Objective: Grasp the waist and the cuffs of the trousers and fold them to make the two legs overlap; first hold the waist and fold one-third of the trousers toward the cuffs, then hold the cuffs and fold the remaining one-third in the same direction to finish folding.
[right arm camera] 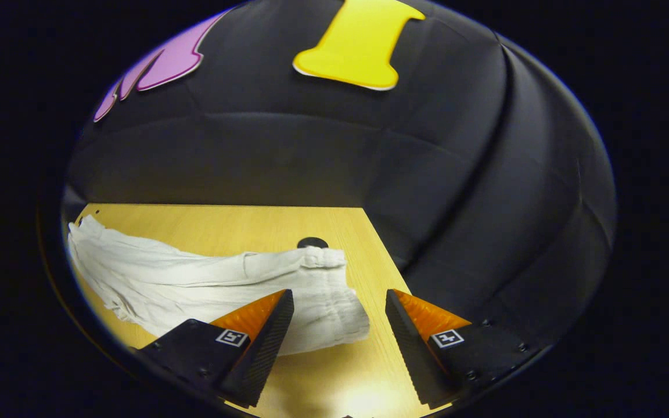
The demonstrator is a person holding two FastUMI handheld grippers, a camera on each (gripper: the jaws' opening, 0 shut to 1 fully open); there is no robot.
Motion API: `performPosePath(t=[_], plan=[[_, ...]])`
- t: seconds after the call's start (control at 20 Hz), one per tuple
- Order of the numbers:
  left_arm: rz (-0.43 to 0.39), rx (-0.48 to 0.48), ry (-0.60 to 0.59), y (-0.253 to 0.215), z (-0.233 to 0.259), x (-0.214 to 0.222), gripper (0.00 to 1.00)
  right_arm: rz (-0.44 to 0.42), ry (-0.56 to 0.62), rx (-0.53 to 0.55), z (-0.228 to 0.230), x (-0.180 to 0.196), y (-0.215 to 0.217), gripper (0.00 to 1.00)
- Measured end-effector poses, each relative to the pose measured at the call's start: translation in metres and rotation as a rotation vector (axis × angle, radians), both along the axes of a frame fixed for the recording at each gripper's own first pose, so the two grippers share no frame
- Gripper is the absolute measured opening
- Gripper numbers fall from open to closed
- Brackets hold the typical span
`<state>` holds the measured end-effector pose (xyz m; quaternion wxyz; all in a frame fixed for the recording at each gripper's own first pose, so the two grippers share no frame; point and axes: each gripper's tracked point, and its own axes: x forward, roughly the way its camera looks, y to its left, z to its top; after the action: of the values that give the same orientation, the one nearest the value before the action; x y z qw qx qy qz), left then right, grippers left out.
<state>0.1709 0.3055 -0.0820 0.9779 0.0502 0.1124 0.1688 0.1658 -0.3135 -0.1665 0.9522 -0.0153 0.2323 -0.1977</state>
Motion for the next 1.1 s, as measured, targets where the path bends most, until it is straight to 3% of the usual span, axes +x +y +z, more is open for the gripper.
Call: performPosePath(t=[0.25,0.35,0.6,0.85,0.9,0.95,1.0,1.05,1.1], plan=[[0.015,-0.034,-0.018,-0.015,0.004,-0.042,0.97,-0.176,-0.084,0.359,-0.034,-0.006,-0.001,0.99],[-0.006,-0.020,0.003,-0.025,-0.001,-0.044,0.97,-0.212,-0.119,0.436,-0.034,-0.009,0.001,0.98],[-0.085,-0.091,0.045,-0.074,-0.022,-0.035,0.97,-0.215,-0.119,0.435,-0.039,-0.010,0.000,0.99],[-0.191,-0.083,0.065,-0.123,-0.033,-0.024,0.98,-0.222,-0.133,0.437,-0.033,-0.009,0.002,0.96],[-0.212,-0.081,0.067,-0.133,-0.033,-0.022,0.98,-0.223,-0.133,0.424,-0.027,-0.009,0.003,0.89],[-0.233,-0.081,0.069,-0.142,-0.036,-0.020,0.98,-0.219,-0.128,0.413,-0.031,-0.007,0.002,0.72],[-0.248,-0.082,0.072,-0.151,-0.038,-0.018,0.98,-0.214,-0.121,0.400,-0.031,-0.009,0.001,0.82],[-0.259,-0.084,0.074,-0.158,-0.039,-0.017,0.98,-0.207,-0.113,0.396,-0.029,-0.007,0.000,0.82],[-0.273,-0.090,0.076,-0.164,-0.042,-0.017,0.98,-0.199,-0.113,0.385,-0.022,-0.004,0.000,0.58]])
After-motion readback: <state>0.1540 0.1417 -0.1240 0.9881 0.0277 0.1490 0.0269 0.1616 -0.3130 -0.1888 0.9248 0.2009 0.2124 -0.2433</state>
